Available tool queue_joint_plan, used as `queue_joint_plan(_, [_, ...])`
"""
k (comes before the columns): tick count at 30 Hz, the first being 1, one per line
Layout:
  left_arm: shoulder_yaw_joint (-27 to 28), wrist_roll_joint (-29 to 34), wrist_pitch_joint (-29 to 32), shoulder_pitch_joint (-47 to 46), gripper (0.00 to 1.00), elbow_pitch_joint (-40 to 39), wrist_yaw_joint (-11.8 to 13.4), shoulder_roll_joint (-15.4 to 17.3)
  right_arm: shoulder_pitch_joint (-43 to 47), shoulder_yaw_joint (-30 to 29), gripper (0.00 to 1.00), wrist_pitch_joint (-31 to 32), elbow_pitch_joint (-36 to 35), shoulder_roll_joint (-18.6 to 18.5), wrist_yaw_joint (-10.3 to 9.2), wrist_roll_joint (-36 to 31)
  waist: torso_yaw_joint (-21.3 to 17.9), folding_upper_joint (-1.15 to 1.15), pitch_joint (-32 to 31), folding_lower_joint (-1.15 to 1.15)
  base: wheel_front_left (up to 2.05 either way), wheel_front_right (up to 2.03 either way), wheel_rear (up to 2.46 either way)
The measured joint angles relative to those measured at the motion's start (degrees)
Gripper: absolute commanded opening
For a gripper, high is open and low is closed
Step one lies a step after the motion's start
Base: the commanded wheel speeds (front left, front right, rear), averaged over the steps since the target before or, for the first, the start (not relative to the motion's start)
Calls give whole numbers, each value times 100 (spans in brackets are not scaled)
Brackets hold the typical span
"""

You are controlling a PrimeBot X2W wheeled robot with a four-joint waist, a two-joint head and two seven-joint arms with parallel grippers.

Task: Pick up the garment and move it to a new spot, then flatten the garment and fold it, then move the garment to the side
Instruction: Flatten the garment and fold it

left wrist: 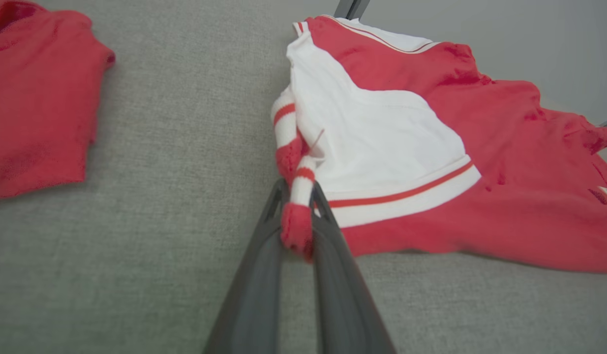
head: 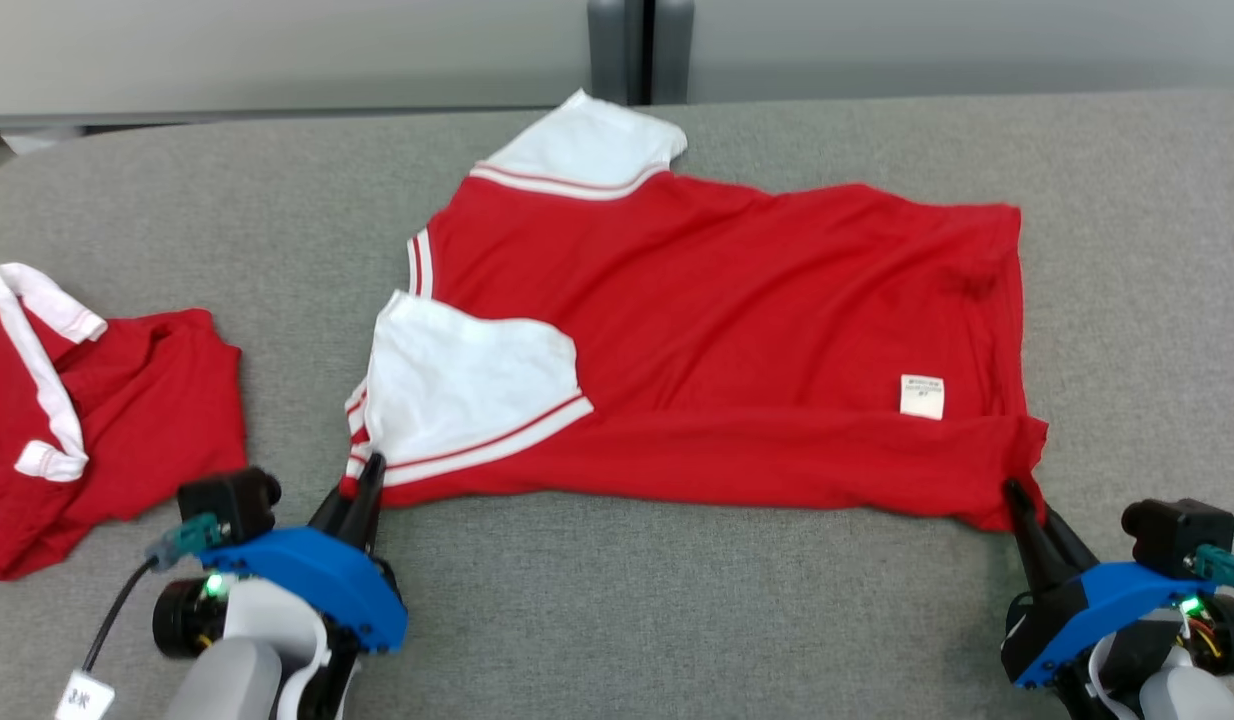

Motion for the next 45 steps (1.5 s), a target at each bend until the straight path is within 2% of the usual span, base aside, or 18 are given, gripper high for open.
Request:
queue_joint_plan(8, [85,-64,16,1063,0,-609,391,109,758,46,0,200,-609,35,0,88,144,0,-523,-1,0,0,0])
queue_joint_plan(14, [64,-131,266,1895,0,-1163,724,129,1517,-280,0,389,-856,152,1,102,220,-1,-845,-1,0,0,0])
queue_joint_plan(18, [13,-202,401,2264,0,-1382,846,100,1821,-436,0,472,-871,215,1,102,208,0,-958,-1,0,0,0])
queue_joint_plan(19, [-19,-175,419,2310,0,-1401,889,107,1844,-448,5,478,-870,224,1,102,194,-1,-974,-1,0,0,0])
queue_joint_plan(20, [-42,-145,425,2341,2,-1425,915,110,1846,-452,40,495,-870,232,1,104,180,-1,-988,-1,0,0,0])
queue_joint_plan(21, [-98,-54,437,2342,77,-1437,965,135,1846,-452,100,505,-870,244,1,105,166,0,-997,0,0,0,0])
queue_joint_plan(22, [-112,42,380,2341,100,-1459,998,144,1845,-449,100,516,-873,255,1,104,153,-1,-1004,-1,0,0,0])
queue_joint_plan(27, [-77,407,-214,2182,100,-1699,1228,131,1694,-491,100,153,-1222,260,0,-79,66,0,-1010,0,0,0,0])
queue_joint_plan(31, [-8,909,-768,1973,100,-1975,1489,245,1489,-683,100,-153,-1781,274,0,-444,10,-1,-1012,0,0,0,0])
queue_joint_plan(34, [64,1037,-1003,1783,100,-2212,1572,285,1356,-647,100,-181,-2251,341,0,-655,-18,-1,-1017,0,0,0,0])
queue_joint_plan(39, [149,1154,-1058,1597,100,-2408,1649,416,1284,-662,100,0,-2796,398,0,-813,-20,-1,-1038,0,0,0,0])
queue_joint_plan(45, [156,1139,-964,1590,100,-2480,1675,466,1290,-680,100,151,-3017,441,0,-824,-21,0,-1026,1,0,0,0])
